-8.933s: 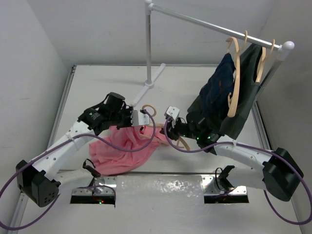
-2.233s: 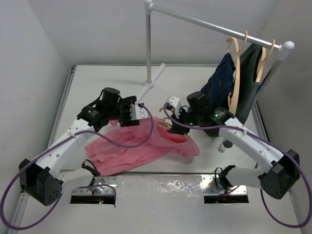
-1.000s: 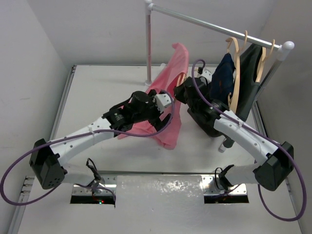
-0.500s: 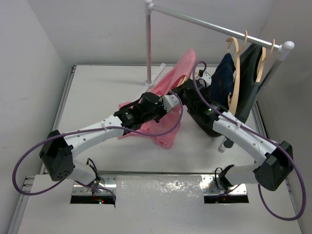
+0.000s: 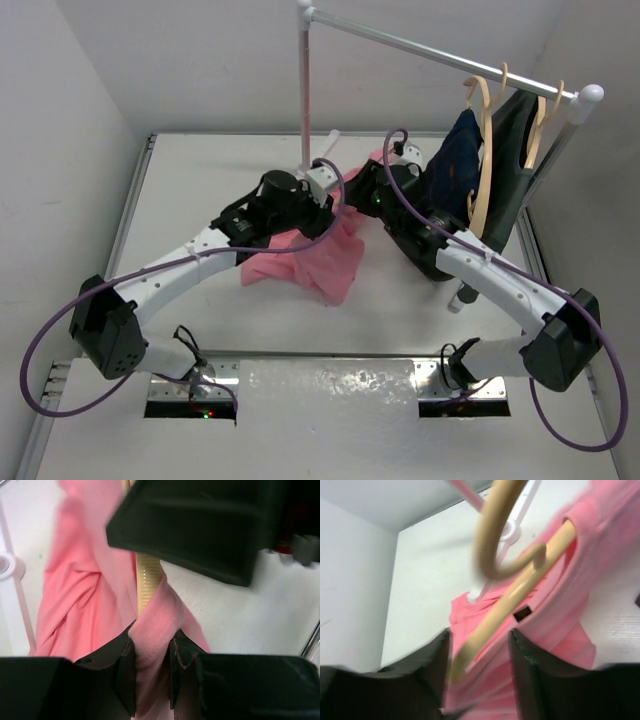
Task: Place the t-shirt on the hanger
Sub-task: Place the hanger at the clothesline.
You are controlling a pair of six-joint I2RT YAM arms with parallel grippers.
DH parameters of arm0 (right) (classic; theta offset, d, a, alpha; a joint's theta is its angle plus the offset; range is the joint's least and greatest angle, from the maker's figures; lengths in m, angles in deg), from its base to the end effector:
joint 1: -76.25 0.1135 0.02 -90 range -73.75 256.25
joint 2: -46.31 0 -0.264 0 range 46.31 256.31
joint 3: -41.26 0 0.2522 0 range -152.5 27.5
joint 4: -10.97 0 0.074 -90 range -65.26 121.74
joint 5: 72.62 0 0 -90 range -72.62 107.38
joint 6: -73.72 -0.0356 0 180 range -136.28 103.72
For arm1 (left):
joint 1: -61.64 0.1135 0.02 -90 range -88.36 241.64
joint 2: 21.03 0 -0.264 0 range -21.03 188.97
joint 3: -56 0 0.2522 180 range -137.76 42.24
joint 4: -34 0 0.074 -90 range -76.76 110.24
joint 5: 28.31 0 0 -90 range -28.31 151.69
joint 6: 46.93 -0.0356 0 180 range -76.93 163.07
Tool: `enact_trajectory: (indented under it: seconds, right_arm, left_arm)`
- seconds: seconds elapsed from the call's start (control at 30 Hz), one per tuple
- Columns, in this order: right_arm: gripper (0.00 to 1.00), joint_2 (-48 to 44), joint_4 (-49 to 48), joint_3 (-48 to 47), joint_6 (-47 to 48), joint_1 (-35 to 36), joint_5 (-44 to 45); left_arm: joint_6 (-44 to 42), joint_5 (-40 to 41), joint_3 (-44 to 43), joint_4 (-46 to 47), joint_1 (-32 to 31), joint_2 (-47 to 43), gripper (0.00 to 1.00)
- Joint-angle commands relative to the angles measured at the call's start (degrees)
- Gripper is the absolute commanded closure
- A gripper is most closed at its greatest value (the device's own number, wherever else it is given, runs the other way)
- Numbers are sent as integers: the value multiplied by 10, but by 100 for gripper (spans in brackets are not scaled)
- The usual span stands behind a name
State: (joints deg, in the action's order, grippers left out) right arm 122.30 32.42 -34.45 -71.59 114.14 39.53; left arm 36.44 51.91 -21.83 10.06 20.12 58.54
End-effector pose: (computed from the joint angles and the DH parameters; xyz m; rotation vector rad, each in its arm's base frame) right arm 0.2510 0.1784 0.3288 0.5566 1.9074 0.7053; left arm 0.2375 -0.2184 0.3182 0.9387 1.8302 -0.5548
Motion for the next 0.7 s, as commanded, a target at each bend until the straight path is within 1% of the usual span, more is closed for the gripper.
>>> enact_trajectory:
  seconds: [0.0, 0.03, 0.1, 0.13, 0.17, 0.3, 0.4, 0.47, 0.5, 0.57, 0.6, 0.63, 0.67]
  right_arm:
    - [43, 0, -57, -14, 104, 4, -43]
    - [40, 0, -60, -14, 104, 4, -50]
    - [35, 4, -63, -13, 116, 5, -61]
    - [28, 5, -64, -13, 122, 4, -68]
    - [26, 4, -65, -12, 125, 4, -70]
    - [25, -8, -71, -4, 142, 5, -78]
    - [25, -33, -65, -4, 172, 5, -78]
    - [25, -52, -70, 0, 206, 5, -88]
    - [25, -76, -73, 3, 222, 5, -95]
    - [25, -103, -94, 13, 276, 5, -126]
    - [25, -119, -107, 31, 293, 4, -153]
    - [24, -155, -122, 46, 336, 5, -173]
    - [23, -173, -144, 79, 358, 5, -189]
  left_arm:
    - [76, -61, -5, 31, 27, -35, 100]
    - [83, -61, -3, 31, 32, -35, 100]
    - [94, -95, 2, 36, 45, -36, 100]
    - [101, -103, 4, 43, 47, -39, 100]
    - [103, -108, 4, 45, 47, -41, 100]
    - [113, -112, 7, 58, 54, -44, 100]
    - [91, -97, -1, 56, 61, -51, 100]
    - [75, -80, -21, 51, 68, -57, 100]
    - [69, -77, -26, 49, 79, -60, 100]
    - [69, -69, -35, 48, 93, -66, 100]
    - [53, -67, -36, 50, 106, -70, 100]
    - [54, -67, -35, 52, 111, -76, 100]
    - [54, -67, -33, 53, 116, -78, 100]
